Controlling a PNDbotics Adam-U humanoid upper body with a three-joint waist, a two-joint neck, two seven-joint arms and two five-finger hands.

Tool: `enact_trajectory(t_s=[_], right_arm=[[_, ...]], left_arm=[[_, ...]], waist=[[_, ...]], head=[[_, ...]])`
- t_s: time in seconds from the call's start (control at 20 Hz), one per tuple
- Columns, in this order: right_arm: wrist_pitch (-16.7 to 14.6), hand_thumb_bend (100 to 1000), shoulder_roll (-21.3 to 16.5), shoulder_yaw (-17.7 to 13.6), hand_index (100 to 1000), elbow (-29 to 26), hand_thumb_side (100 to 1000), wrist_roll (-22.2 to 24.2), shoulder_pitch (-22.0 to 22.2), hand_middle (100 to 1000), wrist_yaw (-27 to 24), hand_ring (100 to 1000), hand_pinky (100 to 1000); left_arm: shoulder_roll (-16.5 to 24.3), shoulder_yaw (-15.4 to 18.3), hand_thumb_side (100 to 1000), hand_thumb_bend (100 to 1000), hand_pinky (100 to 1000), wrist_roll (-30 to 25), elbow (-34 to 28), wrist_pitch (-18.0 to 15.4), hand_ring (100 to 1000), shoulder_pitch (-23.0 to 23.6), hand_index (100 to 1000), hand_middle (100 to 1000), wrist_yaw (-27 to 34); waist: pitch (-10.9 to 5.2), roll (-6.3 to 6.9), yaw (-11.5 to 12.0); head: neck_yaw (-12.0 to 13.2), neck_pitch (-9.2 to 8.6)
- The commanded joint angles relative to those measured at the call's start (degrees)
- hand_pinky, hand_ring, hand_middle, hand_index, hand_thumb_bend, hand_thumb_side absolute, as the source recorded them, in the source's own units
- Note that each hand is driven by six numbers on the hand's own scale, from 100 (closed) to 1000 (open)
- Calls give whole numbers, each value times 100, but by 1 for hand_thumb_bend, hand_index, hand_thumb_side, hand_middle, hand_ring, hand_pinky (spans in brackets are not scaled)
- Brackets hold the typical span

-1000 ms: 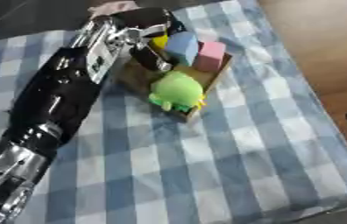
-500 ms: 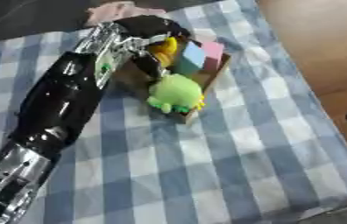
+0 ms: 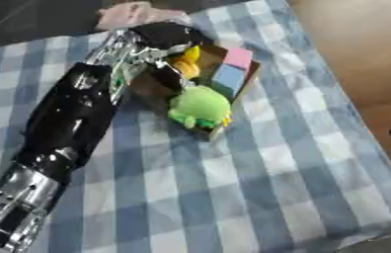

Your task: Pick up objects on the table and place them in the box.

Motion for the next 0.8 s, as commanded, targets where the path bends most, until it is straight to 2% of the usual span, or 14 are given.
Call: enact_trajectory(t_s=[0.05,0.15,0.2,0.25,0.4,0.5,0.65,0.8], right_arm=[[1,100,-98,-8,900,-115,520,5,-6,728,-3,803,922],[-7,100,-100,-9,900,-115,517,2,10,728,-8,803,922],[-12,100,-102,-9,900,-115,516,-1,19,728,-15,803,921],[-23,100,-106,-11,900,-115,511,-5,35,729,-25,803,921],[-108,100,-147,-44,899,-115,494,-48,120,729,-83,804,919],[-204,100,-199,-73,899,-115,485,-95,180,730,-152,804,918],[-378,100,-271,-126,899,-115,472,-176,293,731,-274,805,917],[-551,100,-323,-173,899,-115,470,-251,397,732,-383,805,915]], left_arm=[[48,71,418,312,951,32,-114,-1,944,-99,1000,869,11],[50,115,369,216,945,39,-186,36,937,-89,1000,863,115],[56,144,310,132,938,50,-249,60,930,-85,994,856,187],[72,186,189,100,926,84,-341,93,912,-91,968,839,263],[165,358,267,100,897,307,-737,79,868,-153,919,796,524],[239,497,313,100,887,477,-1016,-55,845,-169,917,776,697],[367,794,447,100,863,733,-1433,-301,812,-112,908,755,954],[653,986,514,100,848,987,-1847,-549,792,95,892,744,1208]], waist=[[-117,-51,5],[-132,-63,16],[-142,-72,24],[-157,-84,36],[-228,-124,109],[-280,-154,168],[-356,-226,273],[-413,-302,393]], head=[[-10,-28],[-14,-12],[-19,-1],[-29,19],[-72,105],[-110,170],[-217,267],[-290,311]])
